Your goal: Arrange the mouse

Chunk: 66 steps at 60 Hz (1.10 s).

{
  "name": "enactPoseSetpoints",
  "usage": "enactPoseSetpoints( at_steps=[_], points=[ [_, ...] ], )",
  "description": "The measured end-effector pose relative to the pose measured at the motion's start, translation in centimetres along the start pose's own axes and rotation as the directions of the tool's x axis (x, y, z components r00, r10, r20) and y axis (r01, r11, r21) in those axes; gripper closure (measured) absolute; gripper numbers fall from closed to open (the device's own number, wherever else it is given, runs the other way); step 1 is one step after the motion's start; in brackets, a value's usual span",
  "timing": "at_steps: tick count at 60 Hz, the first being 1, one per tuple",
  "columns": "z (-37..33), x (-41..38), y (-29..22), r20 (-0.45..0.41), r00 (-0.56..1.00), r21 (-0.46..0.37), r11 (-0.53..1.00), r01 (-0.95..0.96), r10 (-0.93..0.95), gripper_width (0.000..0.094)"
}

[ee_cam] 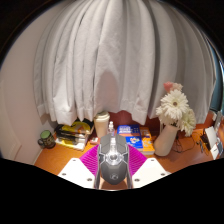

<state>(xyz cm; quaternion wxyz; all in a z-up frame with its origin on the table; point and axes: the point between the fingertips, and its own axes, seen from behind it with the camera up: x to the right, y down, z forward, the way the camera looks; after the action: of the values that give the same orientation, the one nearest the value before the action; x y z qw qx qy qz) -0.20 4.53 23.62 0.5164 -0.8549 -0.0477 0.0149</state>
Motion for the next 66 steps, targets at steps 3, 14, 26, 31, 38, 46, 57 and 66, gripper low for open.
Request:
enactPoseSetpoints(
  at_steps=[3, 14, 26, 31, 38, 46, 57, 66],
  points=[
    [-1.0, 4.4, -0.1, -0.027, 1.000, 0.002, 1.000, 0.000, 0.001, 0.0568],
    [-1.0, 18.0, 6.3, -0.129, 0.990, -0.073, 0.995, -0.061, 0.051, 0.0572],
    [1.8, 23.2, 18.3, -0.160, 0.982, -0.259, 0.955, -0.142, 0.103, 0.0571],
    [2.6, 23.0, 22.2, -0.149, 0.983, -0.323, 0.935, -0.147, 0.104, 0.0573],
    [3.7, 22.9, 25.5, -0.141, 0.985, -0.359, 0.921, -0.148, 0.103, 0.0570],
    [4.3, 22.9, 26.1, -0.134, 0.983, -0.332, 0.928, -0.167, 0.129, 0.0558],
    [4.5, 22.9, 26.3, -0.125, 0.988, -0.350, 0.927, -0.132, 0.094, 0.0445],
    [4.5, 23.0, 26.5, -0.109, 0.992, -0.382, 0.919, -0.100, 0.062, 0.0228]
  ],
)
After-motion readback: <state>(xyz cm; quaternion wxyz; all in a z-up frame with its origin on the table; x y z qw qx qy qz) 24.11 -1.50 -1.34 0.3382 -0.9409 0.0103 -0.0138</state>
